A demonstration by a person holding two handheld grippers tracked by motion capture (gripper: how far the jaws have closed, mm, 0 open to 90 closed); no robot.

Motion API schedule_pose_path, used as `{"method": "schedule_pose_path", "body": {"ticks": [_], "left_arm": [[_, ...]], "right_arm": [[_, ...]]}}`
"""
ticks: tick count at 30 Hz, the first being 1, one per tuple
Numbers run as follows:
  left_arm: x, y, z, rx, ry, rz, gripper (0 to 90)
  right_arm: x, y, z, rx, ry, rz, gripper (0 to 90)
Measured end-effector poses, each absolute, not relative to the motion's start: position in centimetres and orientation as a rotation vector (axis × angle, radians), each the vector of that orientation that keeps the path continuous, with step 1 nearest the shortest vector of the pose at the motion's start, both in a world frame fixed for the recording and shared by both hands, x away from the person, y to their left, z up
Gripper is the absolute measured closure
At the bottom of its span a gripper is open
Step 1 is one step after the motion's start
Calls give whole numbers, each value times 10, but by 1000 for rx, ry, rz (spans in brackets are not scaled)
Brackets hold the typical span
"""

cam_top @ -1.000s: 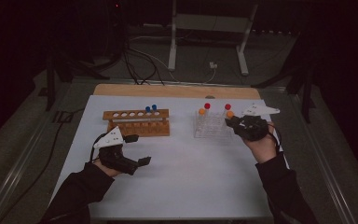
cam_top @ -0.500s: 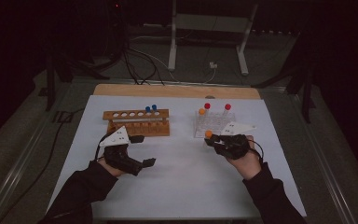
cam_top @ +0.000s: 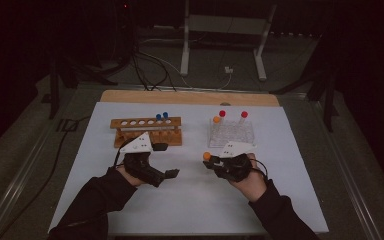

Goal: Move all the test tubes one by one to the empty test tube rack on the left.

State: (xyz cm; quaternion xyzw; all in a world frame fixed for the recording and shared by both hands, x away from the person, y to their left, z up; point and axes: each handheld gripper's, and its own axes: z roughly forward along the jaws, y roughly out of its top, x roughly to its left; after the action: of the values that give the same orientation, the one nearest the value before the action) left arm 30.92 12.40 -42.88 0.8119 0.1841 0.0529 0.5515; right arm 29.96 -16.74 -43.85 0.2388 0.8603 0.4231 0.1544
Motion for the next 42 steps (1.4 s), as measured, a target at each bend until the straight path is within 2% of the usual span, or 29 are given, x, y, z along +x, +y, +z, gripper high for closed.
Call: {"method": "schedule_pose_path", "body": {"ticks": [8, 12, 17, 24, 36, 42], "left_arm": [[311, 101, -427, 1923, 394, 106, 94], [313, 91, -427, 1918, 380, 98, 172], [316, 81, -428, 1924, 371, 105, 325], [318, 71, -432, 1942, 360, 109, 485], [321, 59, -434, 1960, 341, 111, 693], [320, 58, -433, 1960, 333, 143, 711]], "right_arm": [[296, -159, -443, 665, 2492, 1218, 752], [294, -158, -442, 656, 2494, 1224, 752], [293, -157, -441, 653, 2496, 1228, 752], [293, -157, -440, 651, 2495, 1239, 752], [292, -158, -439, 647, 2493, 1244, 752], [294, -160, -439, 659, 2493, 1259, 750]]}}
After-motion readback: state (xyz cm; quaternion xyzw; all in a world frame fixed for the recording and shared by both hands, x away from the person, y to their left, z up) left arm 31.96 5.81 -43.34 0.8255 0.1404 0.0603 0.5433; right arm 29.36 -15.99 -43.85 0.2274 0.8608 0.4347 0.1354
